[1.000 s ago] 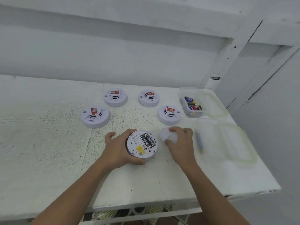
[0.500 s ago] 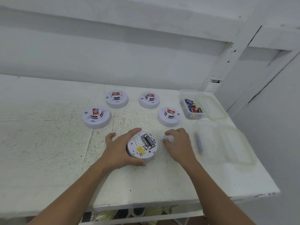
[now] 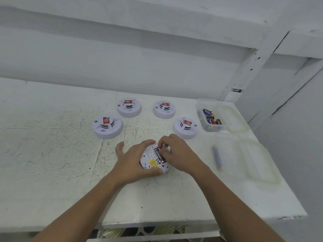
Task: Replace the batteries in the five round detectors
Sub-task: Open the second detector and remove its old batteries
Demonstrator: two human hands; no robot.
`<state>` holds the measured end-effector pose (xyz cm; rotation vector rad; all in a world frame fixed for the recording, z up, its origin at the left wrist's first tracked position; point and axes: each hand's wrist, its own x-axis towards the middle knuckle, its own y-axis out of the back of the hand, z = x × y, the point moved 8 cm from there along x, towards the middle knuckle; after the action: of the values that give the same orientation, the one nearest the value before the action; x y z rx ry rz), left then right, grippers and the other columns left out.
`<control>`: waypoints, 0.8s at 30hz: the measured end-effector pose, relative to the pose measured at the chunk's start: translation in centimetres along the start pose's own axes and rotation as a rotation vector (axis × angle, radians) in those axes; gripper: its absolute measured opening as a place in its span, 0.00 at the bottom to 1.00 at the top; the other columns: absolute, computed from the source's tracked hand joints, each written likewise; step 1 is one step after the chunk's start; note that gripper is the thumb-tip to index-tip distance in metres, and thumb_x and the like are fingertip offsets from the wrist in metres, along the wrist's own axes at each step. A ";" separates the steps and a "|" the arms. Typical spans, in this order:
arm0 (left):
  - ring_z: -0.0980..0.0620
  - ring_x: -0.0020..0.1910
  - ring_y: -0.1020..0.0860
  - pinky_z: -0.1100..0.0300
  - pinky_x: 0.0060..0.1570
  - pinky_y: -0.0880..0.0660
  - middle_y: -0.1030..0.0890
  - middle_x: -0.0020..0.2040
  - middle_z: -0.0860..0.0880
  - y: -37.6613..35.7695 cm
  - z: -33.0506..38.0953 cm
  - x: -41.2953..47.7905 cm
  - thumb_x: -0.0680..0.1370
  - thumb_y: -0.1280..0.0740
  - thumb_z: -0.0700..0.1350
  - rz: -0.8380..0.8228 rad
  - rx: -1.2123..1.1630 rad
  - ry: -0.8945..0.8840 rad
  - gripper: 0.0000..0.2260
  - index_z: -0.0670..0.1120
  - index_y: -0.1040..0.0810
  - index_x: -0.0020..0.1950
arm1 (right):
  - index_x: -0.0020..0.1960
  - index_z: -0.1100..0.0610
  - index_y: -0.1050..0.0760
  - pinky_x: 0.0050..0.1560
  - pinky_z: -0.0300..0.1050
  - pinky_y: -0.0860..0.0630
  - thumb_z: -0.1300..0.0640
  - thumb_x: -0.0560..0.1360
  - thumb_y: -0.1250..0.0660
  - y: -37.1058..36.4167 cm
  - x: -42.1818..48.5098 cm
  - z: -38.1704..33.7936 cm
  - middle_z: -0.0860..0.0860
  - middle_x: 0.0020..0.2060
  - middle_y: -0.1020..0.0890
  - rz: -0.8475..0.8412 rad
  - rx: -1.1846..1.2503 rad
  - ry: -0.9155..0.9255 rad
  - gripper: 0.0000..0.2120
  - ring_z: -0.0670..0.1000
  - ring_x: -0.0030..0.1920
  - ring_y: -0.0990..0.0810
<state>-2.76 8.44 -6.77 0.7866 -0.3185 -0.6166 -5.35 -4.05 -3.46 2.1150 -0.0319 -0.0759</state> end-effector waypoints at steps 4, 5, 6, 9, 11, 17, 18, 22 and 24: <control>0.67 0.61 0.34 0.44 0.70 0.63 0.31 0.60 0.67 -0.4 -0.3 0.3 0.58 0.38 0.75 0.048 0.045 -0.020 0.43 0.60 0.38 0.70 | 0.52 0.54 0.26 0.47 0.45 0.28 0.55 0.78 0.39 0.0 0.3 -0.2 0.52 0.48 0.27 -0.037 -0.032 0.004 0.05 0.50 0.47 0.27; 0.68 0.61 0.35 0.44 0.70 0.63 0.32 0.59 0.67 -0.3 -0.3 0.3 0.58 0.38 0.75 0.052 0.057 -0.028 0.43 0.59 0.38 0.70 | 0.52 0.55 0.26 0.47 0.45 0.28 0.56 0.78 0.39 0.0 0.5 -0.3 0.52 0.47 0.27 -0.047 -0.036 0.004 0.05 0.50 0.46 0.27; 0.69 0.60 0.36 0.44 0.70 0.64 0.33 0.59 0.68 -0.3 -0.1 0.3 0.58 0.39 0.75 0.055 0.070 -0.036 0.44 0.58 0.38 0.70 | 0.51 0.55 0.27 0.47 0.45 0.28 0.56 0.78 0.39 0.0 0.6 -0.3 0.52 0.47 0.27 -0.054 -0.041 0.005 0.05 0.50 0.46 0.27; 0.69 0.60 0.37 0.43 0.70 0.64 0.34 0.58 0.68 -0.2 0.1 0.1 0.59 0.39 0.74 0.071 0.071 -0.056 0.44 0.56 0.37 0.71 | 0.50 0.55 0.27 0.45 0.44 0.29 0.57 0.78 0.39 -0.1 1.1 -0.3 0.51 0.46 0.27 -0.067 -0.057 0.008 0.04 0.50 0.45 0.27; 0.69 0.60 0.36 0.42 0.70 0.64 0.34 0.58 0.68 -0.2 0.1 0.1 0.59 0.39 0.74 0.081 0.057 -0.058 0.44 0.56 0.37 0.71 | 0.49 0.55 0.28 0.44 0.44 0.30 0.58 0.78 0.40 -0.2 1.1 -0.2 0.51 0.45 0.27 -0.070 -0.059 0.011 0.03 0.50 0.45 0.27; 0.70 0.59 0.37 0.43 0.71 0.66 0.35 0.57 0.68 -0.2 0.0 0.2 0.59 0.39 0.74 0.081 0.066 -0.068 0.44 0.56 0.37 0.71 | 0.46 0.54 0.32 0.42 0.44 0.30 0.58 0.78 0.40 -0.1 1.2 -0.3 0.51 0.44 0.25 -0.056 -0.042 0.032 0.02 0.50 0.43 0.27; 0.70 0.59 0.37 0.43 0.71 0.66 0.35 0.58 0.68 -0.3 0.0 0.2 0.59 0.39 0.74 0.083 0.066 -0.067 0.44 0.56 0.37 0.71 | 0.46 0.54 0.32 0.41 0.44 0.29 0.59 0.77 0.40 0.2 1.1 -0.3 0.51 0.44 0.25 -0.043 -0.016 0.027 0.02 0.50 0.44 0.26; 0.70 0.60 0.37 0.44 0.71 0.67 0.33 0.59 0.66 -0.3 -0.3 0.3 0.59 0.38 0.74 0.105 0.056 -0.072 0.44 0.55 0.36 0.71 | 0.46 0.54 0.30 0.44 0.47 0.25 0.59 0.75 0.38 1.4 0.6 -0.9 0.50 0.44 0.25 0.021 0.011 0.085 0.02 0.50 0.46 0.25; 0.70 0.59 0.36 0.44 0.71 0.66 0.32 0.58 0.66 -0.3 -0.3 0.4 0.59 0.37 0.73 0.116 0.053 -0.081 0.44 0.54 0.35 0.71 | 0.46 0.54 0.30 0.44 0.46 0.27 0.58 0.75 0.36 1.5 0.3 -1.1 0.50 0.43 0.25 0.025 -0.026 0.117 0.03 0.49 0.44 0.26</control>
<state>-2.45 8.23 -7.18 0.7897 -0.4527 -0.5333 -4.94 -3.87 -1.61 2.0894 0.0123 0.0624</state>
